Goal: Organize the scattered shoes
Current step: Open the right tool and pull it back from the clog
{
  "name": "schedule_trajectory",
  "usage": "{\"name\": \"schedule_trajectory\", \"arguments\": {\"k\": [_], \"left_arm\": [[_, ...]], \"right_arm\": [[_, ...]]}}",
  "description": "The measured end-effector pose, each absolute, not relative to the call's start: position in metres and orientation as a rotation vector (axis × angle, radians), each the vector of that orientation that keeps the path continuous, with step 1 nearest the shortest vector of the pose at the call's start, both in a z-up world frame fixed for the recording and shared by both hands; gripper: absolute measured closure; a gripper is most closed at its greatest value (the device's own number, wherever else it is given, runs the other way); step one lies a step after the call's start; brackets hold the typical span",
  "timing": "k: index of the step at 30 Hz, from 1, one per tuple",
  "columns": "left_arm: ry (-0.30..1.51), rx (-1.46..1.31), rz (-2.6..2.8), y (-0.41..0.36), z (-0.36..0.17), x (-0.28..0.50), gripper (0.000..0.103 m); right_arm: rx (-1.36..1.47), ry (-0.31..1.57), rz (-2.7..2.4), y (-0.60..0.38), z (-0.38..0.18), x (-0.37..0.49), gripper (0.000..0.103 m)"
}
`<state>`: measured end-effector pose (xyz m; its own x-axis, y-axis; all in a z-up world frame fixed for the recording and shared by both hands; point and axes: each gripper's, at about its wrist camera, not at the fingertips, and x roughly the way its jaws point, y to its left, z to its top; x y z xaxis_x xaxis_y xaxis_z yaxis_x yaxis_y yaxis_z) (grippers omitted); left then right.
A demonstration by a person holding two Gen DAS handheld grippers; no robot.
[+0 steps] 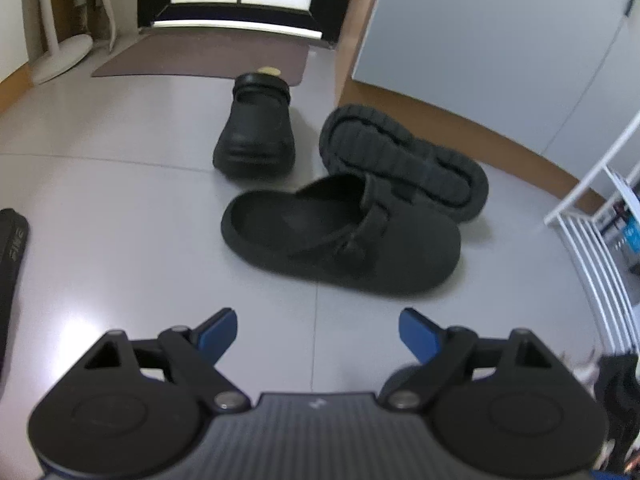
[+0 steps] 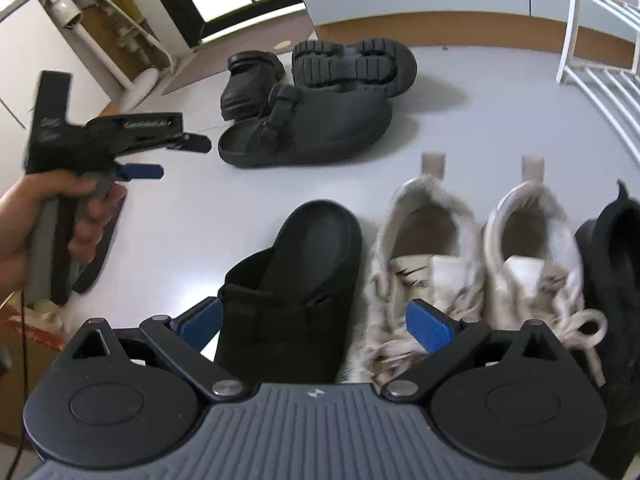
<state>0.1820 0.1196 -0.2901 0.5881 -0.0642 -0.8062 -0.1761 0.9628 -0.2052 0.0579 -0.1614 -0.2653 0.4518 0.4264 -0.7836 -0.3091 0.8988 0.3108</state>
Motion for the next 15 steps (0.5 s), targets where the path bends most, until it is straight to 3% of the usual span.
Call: {"name": "schedule_trajectory", "arguments": {"k": [15], "left_arm": [[0.908,-0.112,0.032,0.080,-0.295,0.292,0.013]], "right_arm": [[0.222,1.014,0.423,-0.202,-0.266,0.067,0.002]]}}
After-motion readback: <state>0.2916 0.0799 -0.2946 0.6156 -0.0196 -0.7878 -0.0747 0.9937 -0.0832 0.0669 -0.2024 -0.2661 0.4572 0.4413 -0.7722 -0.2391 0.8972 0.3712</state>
